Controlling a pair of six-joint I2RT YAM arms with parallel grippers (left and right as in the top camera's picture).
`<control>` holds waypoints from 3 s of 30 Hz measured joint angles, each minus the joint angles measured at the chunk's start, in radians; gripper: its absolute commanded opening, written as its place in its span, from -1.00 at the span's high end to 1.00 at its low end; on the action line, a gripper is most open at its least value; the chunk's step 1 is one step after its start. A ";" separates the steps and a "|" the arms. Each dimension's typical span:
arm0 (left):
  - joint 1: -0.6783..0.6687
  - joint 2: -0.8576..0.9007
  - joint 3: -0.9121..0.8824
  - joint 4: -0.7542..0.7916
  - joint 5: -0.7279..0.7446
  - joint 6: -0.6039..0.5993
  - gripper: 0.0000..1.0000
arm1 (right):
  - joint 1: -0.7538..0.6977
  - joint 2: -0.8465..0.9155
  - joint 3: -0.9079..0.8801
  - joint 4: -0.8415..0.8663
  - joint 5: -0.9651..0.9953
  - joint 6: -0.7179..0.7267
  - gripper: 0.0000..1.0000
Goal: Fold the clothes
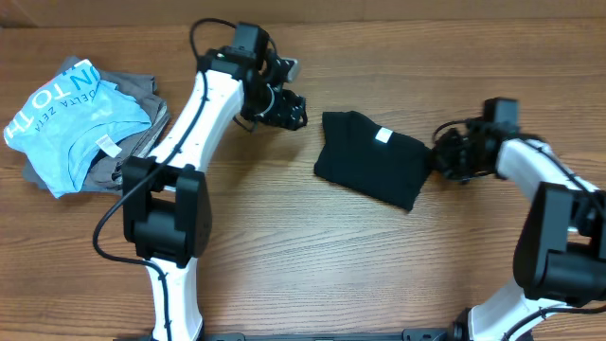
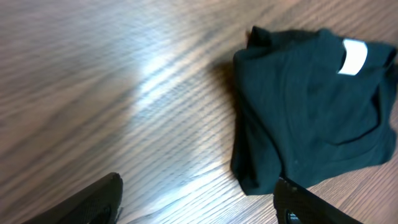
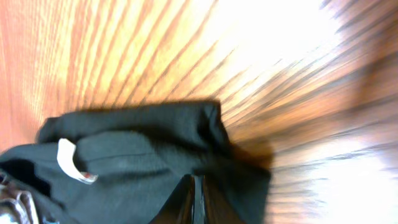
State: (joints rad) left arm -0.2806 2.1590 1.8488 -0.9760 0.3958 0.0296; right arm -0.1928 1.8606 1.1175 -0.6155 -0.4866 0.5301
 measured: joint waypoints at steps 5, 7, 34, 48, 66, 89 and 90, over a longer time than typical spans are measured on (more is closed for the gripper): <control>-0.029 0.048 -0.030 0.028 0.064 0.000 -0.64 | -0.040 0.001 0.147 -0.247 -0.080 -0.136 0.82; -0.034 0.074 -0.032 0.042 0.113 -0.001 -0.65 | -0.025 0.001 0.179 -0.303 -0.095 -0.169 0.82; -0.188 0.202 -0.031 0.158 0.290 -0.222 -0.21 | 0.225 0.044 0.027 -0.169 0.022 -0.096 0.75; -0.199 0.224 -0.026 0.117 0.282 -0.276 0.92 | 0.206 0.045 0.050 -0.351 0.021 -0.144 0.84; 0.403 -0.282 0.016 -0.173 0.189 -0.180 0.92 | 0.117 -0.195 0.208 -0.553 0.050 -0.281 0.82; 0.935 -0.203 0.026 -0.042 0.061 -0.117 0.49 | 0.117 -0.194 0.208 -0.575 0.049 -0.288 0.82; 0.936 -0.201 0.026 -0.055 0.033 -0.106 0.19 | 0.117 -0.195 0.208 -0.576 0.050 -0.288 0.82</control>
State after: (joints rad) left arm 0.6556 1.9575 1.8744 -1.0309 0.4286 -0.0761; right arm -0.0761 1.6661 1.3258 -1.1915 -0.4370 0.2417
